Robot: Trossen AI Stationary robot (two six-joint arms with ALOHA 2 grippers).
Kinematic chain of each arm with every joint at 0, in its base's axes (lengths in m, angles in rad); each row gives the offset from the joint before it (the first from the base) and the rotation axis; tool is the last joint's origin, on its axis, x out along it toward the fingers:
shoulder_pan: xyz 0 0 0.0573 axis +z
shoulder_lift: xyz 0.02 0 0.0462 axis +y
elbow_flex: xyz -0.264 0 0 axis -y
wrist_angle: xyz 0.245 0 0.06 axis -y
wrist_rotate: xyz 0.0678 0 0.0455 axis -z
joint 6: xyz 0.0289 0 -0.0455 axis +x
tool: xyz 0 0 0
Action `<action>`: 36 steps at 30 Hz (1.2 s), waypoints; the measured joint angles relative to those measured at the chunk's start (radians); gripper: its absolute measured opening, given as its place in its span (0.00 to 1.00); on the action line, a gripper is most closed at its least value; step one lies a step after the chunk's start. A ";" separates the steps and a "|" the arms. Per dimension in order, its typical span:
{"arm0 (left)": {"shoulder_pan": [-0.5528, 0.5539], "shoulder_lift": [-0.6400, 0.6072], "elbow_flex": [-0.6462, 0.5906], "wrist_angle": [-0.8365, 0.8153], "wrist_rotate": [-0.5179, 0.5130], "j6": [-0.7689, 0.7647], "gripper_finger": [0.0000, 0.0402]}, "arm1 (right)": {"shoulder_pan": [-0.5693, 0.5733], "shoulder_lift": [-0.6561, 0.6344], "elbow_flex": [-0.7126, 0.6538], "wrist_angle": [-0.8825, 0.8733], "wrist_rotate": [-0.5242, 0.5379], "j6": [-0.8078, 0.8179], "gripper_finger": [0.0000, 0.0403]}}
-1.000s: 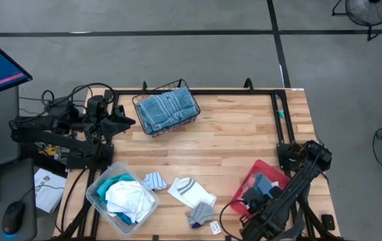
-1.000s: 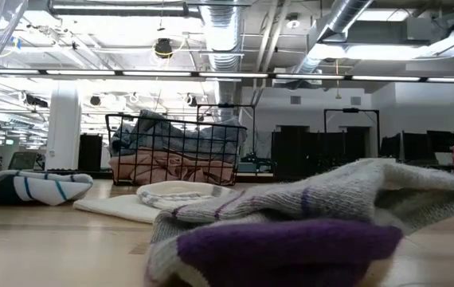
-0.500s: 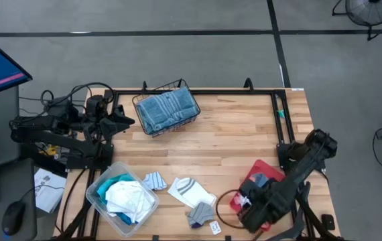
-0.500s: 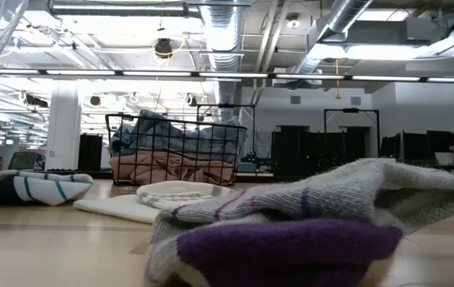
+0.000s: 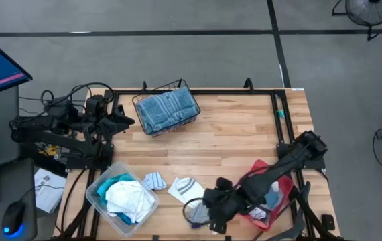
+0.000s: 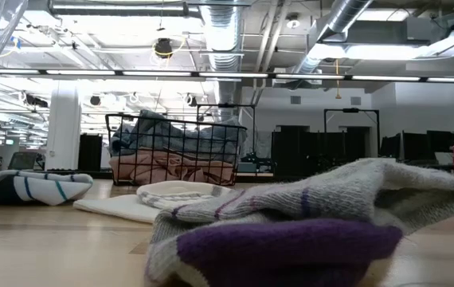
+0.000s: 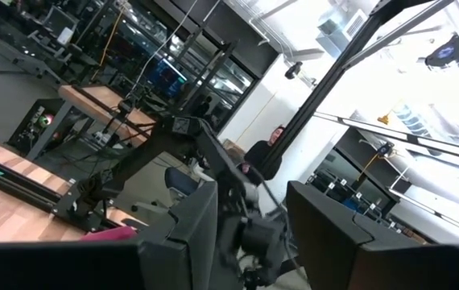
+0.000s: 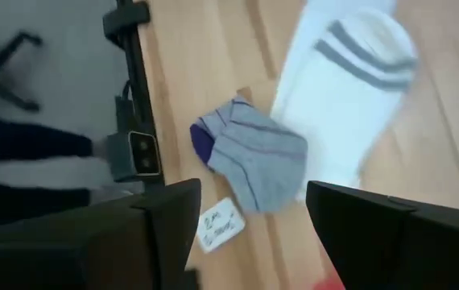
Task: Pick & Place Cloths
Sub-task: Put the gray sock into the red bin
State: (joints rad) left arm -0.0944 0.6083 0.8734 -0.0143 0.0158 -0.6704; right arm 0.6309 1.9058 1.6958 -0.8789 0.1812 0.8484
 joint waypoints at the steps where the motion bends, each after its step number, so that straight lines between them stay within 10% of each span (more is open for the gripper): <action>1: 0.000 0.000 0.000 0.000 0.000 0.000 0.34 | -0.005 0.022 0.000 0.023 -0.007 -0.042 0.55; 21: 0.000 0.000 0.000 -0.004 0.000 0.000 0.34 | -0.010 0.322 0.005 0.108 -0.025 -0.289 0.50; 29: 0.000 0.000 0.000 -0.003 0.000 -0.019 0.34 | -0.026 0.320 0.003 0.062 -0.023 -0.229 0.06; 36: 0.000 0.000 0.000 -0.003 0.000 -0.022 0.34 | -0.031 0.212 0.003 0.026 -0.026 -0.205 0.01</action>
State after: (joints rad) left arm -0.0944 0.6083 0.8734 -0.0174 0.0155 -0.6922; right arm 0.5995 2.1174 1.6989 -0.8529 0.1555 0.6436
